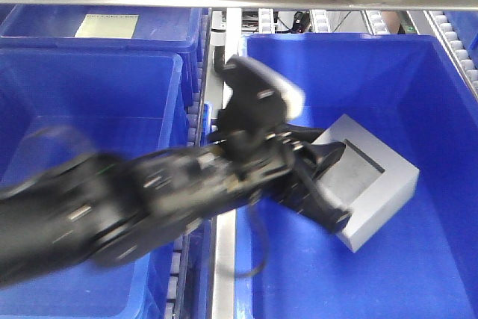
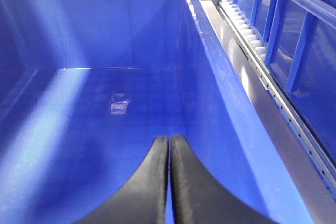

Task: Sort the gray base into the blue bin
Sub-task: 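Swing the left gripper over the blue bin and lower the block inside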

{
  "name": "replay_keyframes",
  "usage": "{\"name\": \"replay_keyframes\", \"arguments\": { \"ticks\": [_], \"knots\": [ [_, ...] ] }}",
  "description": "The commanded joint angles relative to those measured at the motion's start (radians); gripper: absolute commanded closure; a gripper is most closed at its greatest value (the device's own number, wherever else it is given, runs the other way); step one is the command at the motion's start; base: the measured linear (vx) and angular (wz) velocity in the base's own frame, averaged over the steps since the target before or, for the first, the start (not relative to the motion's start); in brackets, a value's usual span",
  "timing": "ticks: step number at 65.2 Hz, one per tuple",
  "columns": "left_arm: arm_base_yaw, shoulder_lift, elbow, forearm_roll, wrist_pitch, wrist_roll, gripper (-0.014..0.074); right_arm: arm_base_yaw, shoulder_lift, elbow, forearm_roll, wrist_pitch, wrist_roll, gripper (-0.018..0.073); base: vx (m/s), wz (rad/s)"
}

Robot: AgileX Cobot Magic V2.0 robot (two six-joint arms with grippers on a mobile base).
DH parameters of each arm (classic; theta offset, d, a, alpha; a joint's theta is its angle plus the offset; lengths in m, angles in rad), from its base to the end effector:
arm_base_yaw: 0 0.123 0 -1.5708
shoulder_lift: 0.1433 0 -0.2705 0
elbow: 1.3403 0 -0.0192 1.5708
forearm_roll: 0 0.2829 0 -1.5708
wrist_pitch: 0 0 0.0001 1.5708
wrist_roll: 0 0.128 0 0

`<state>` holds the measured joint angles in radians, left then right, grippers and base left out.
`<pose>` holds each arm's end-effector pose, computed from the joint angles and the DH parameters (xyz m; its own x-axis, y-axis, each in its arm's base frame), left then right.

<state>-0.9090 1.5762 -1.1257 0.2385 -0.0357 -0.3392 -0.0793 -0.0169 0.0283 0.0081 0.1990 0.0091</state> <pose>0.2649 -0.3418 0.2665 -0.2772 0.1921 -0.9414 0.7698 0.6308 -0.0980 0.1389 -0.0108 0.1818 -0.1212 0.0267 -0.9923 0.0797 0.9967 0.0171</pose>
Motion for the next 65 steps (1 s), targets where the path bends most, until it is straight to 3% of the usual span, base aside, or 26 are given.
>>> {"name": "replay_keyframes", "arguments": {
  "ticks": [1, 9, 21, 50, 65],
  "knots": [
    [-0.005, 0.046, -0.142, -0.012, 0.052, -0.027, 0.0603, 0.000, 0.001, 0.000, -0.008, -0.051, -0.009, 0.0564, 0.00, 0.00],
    [-0.005, 0.142, -0.254, -0.015, 0.145, -0.027, 0.0603, 0.000, 0.001, 0.000, -0.008, -0.051, -0.009, 0.0564, 0.00, 0.00],
    [-0.005, 0.285, -0.369, -0.114, 0.262, -0.013, 0.0603, 0.000, 0.001, 0.000, -0.008, -0.051, -0.009, 0.0564, 0.00, 0.00],
    [-0.005, 0.384, -0.382, -0.118, 0.252, -0.015, 0.0572, 0.000, 0.001, 0.000, -0.008, -0.051, -0.009, 0.0564, 0.00, 0.00],
    [-0.005, 0.402, -0.381, -0.118, 0.271, -0.015, 0.0456, 0.000, 0.001, 0.000, -0.008, -0.051, -0.009, 0.0564, 0.00, 0.00]
  ]
}}
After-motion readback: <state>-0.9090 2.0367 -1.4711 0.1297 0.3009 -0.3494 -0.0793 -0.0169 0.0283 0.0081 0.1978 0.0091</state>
